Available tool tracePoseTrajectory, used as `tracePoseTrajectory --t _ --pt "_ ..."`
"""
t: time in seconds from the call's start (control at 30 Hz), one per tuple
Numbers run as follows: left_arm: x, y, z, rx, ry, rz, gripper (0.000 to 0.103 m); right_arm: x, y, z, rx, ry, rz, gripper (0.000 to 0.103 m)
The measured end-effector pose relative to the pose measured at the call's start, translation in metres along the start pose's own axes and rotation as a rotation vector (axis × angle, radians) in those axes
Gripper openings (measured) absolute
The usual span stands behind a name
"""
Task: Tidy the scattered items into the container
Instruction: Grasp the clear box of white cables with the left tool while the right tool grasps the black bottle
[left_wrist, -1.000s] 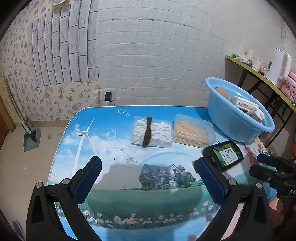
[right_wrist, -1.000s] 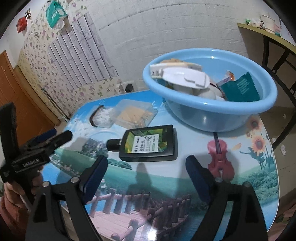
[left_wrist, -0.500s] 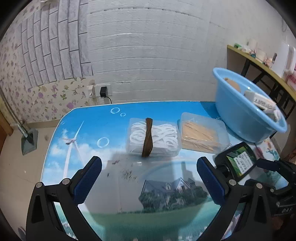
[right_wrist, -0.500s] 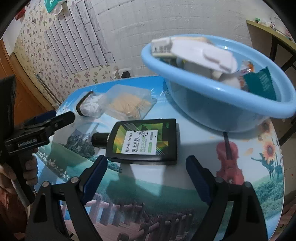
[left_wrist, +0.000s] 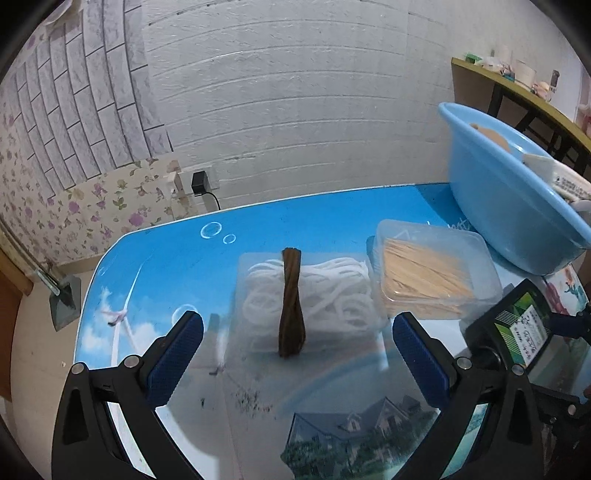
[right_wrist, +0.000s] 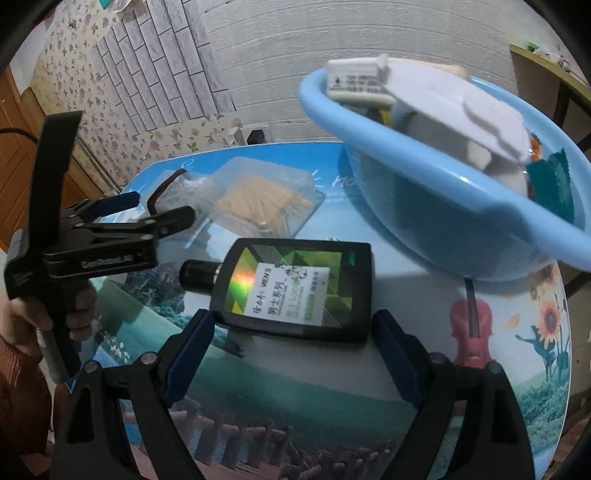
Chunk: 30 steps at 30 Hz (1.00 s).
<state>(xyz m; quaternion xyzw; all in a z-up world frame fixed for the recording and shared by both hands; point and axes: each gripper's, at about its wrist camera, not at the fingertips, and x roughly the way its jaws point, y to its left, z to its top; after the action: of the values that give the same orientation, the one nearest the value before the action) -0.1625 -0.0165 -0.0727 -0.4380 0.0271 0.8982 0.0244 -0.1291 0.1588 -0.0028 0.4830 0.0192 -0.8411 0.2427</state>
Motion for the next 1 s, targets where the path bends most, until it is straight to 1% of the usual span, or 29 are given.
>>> tracePoseTrajectory --t 0.1,0.2,0.23,0.27,0.3,0.4,0.63,0.77,0.87,1.0 --pt "0.008 -0.001 0.003 0.025 0.005 0.015 0.103 0.002 0.001 -0.001 -0.002 0.004 -0.002 0.091" --pt "0.012 -0.005 0.004 0.056 0.012 0.001 0.101 0.005 0.001 0.001 -0.006 0.005 -0.006 0.092" --pt "0.011 -0.005 0.004 0.059 0.012 -0.011 0.098 0.006 0.002 0.002 -0.008 0.005 -0.009 0.093" --pt "0.011 -0.005 0.004 0.061 0.009 -0.022 0.089 0.007 0.003 0.003 -0.013 0.005 -0.016 0.094" --pt "0.010 -0.004 0.004 0.060 0.008 -0.018 0.082 0.008 0.005 0.004 -0.019 0.005 -0.026 0.094" --pt "0.007 -0.001 0.003 0.054 0.002 -0.025 0.082 0.009 0.006 0.006 -0.030 0.003 -0.047 0.094" --pt "-0.008 -0.003 -0.008 0.049 -0.002 -0.021 0.082 0.003 0.003 0.004 -0.014 -0.014 -0.029 0.092" --pt "-0.021 -0.006 -0.017 0.035 -0.006 -0.021 0.082 -0.003 0.002 -0.003 -0.008 -0.012 -0.041 0.092" --pt "-0.034 -0.011 -0.026 0.024 -0.011 -0.036 0.082 -0.011 -0.001 -0.009 0.001 -0.017 -0.047 0.092" --pt "-0.053 -0.020 -0.041 0.037 -0.014 -0.041 0.082 -0.024 -0.006 -0.019 0.018 -0.025 -0.064 0.091"
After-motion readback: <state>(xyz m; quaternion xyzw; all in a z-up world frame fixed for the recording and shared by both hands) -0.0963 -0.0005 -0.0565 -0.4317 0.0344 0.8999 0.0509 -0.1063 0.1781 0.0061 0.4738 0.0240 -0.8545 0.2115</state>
